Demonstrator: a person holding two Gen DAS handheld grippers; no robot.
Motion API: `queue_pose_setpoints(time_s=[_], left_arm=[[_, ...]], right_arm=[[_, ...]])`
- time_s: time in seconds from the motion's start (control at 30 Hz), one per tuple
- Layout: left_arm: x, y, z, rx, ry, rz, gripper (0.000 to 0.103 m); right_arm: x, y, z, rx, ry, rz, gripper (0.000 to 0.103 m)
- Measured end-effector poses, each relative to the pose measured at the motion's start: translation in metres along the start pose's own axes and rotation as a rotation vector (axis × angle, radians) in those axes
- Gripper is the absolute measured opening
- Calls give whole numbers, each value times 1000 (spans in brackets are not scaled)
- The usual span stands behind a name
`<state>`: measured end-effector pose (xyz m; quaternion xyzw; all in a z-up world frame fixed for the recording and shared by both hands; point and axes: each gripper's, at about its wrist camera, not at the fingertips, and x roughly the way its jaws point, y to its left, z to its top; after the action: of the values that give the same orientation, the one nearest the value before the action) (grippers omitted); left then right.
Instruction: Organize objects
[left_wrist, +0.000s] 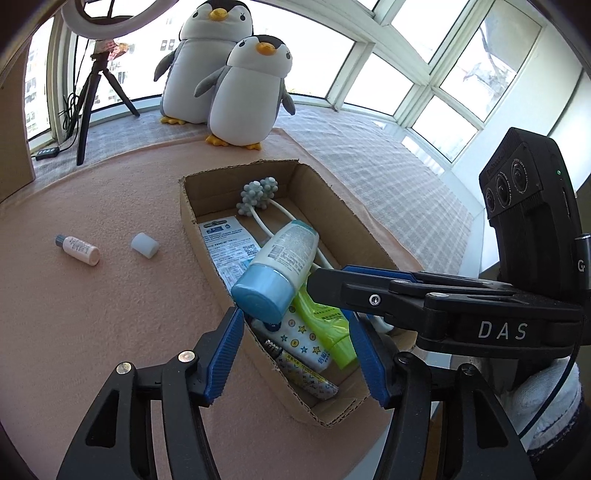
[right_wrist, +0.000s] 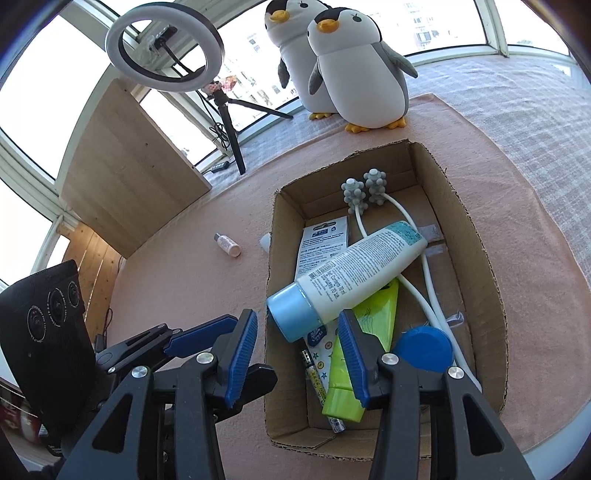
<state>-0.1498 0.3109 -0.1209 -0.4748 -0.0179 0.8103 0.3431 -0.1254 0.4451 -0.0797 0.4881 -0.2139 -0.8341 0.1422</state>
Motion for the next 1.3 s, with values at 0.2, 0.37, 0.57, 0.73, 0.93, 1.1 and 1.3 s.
queue_pose_setpoints(time_s=[0.2, 0.37, 0.57, 0.73, 0.93, 1.1, 1.3], left_arm=[[-14, 13, -7, -6, -8, 16, 63], [-22, 33, -14, -29, -5, 35, 63], [-32, 73, -22, -106, 5, 84, 63], [-38, 104, -27, -159, 11, 110, 63], [-44, 133, -32, -209, 14, 136, 63], [-49, 159, -31, -262, 12, 165, 63], [-46, 197, -14, -358, -7, 210, 63]], right_arm=[[7, 13, -3, 2, 4, 12, 42], [11, 24, -8, -5, 1, 9, 43], [17, 37, -12, -5, -2, 10, 45], [21, 46, -14, -16, 3, 14, 45], [32, 62, -15, -25, 10, 24, 45], [38, 71, -14, -34, 14, 28, 45], [45, 79, -13, -44, 17, 27, 45]])
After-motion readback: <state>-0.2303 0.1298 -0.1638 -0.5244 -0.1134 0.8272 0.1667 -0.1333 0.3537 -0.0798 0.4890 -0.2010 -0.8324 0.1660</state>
